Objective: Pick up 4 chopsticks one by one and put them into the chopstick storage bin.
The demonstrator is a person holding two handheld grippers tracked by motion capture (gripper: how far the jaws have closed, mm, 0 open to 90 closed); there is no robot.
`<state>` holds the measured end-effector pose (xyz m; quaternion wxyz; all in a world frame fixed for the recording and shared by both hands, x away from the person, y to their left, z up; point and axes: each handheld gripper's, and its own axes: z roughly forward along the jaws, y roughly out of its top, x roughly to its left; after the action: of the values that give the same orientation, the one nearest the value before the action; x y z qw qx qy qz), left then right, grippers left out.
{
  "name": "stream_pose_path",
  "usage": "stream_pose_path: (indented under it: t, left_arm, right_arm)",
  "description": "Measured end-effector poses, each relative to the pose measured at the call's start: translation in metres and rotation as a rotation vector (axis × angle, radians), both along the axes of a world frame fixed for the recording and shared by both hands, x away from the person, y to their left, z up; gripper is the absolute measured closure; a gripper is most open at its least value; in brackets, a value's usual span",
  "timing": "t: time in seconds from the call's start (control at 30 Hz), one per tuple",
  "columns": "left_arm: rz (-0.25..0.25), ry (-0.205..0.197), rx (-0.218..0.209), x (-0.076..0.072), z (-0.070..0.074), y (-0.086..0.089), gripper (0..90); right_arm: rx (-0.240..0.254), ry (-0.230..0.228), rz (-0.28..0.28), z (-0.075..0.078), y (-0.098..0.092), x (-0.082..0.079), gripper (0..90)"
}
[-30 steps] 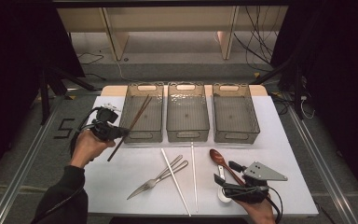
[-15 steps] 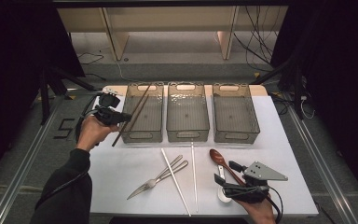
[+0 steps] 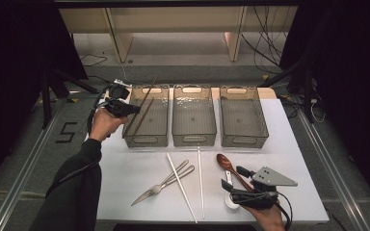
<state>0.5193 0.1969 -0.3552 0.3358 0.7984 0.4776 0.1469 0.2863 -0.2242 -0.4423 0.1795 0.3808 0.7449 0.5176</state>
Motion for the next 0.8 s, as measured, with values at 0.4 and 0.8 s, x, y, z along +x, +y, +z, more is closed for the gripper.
stream_pose_path:
  t: [0.4,0.8]
  left_arm:
    - [0.042,-0.028,-0.002,0.019,-0.009,0.004,84.0]
    - [0.084,-0.021,-0.009,0.026,-0.027,0.005,83.9]
  right_arm:
    - [0.0,0.003,0.002,0.0,0.0,0.0,28.3]
    - [0.002,0.003,0.001,0.0,-0.001,-0.001,28.3]
